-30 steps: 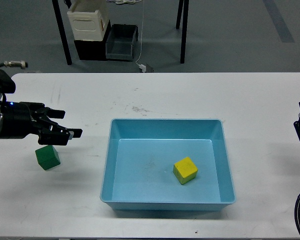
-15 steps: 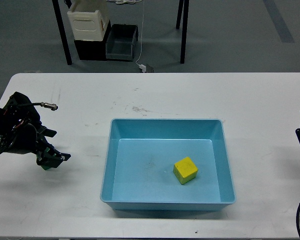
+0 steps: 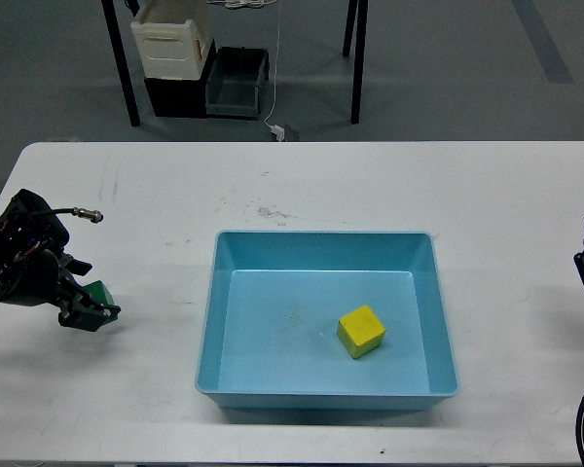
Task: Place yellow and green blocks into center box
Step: 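Move the left gripper down onto the green cube and close it, then lift the green cube and lower it into the blue tray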
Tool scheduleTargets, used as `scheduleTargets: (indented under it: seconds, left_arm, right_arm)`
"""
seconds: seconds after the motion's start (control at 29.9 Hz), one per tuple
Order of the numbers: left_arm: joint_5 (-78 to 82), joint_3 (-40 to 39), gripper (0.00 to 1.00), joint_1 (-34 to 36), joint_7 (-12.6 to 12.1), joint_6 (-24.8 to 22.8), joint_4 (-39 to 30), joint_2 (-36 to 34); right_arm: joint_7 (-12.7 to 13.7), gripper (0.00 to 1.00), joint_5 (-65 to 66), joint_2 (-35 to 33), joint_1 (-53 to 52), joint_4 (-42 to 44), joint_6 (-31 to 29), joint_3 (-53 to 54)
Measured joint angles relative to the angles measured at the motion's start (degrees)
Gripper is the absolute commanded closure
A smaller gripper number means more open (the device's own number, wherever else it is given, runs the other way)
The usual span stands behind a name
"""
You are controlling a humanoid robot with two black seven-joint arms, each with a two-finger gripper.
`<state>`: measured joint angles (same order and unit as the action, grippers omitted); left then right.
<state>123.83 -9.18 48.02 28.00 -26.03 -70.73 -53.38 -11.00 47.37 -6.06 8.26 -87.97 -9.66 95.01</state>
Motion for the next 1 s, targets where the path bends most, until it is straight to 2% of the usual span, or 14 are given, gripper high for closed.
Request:
scheduleTargets:
  seconds: [0.33, 0.54, 0.7, 1.0]
  left_arm:
    - [-0.2, 1.8, 0.05, -0.1, 0.0, 1.2, 2.1, 0.3]
    - [-0.2, 2.2, 0.21, -0.5, 0.0, 2.7, 3.5, 0.8]
    - [-0.2, 4.3, 0.3, -0.4, 0.0, 4.0, 4.0, 1.2]
    - [-0.8, 5.2, 0.62, -0.1, 0.0, 5.7, 4.6, 1.5]
  right_arm:
    - [0.0, 0.0, 0.0, 0.1, 0.0, 0.0, 0.0, 0.0]
    - [0.0, 0.0, 0.0, 0.1, 0.1, 0.0, 0.1, 0.0]
    - [0.0, 0.0, 0.0, 0.1, 0.0, 0.0, 0.1, 0.1]
    - [0.0, 0.0, 0.1, 0.1, 0.0, 0.2, 0.1, 0.1]
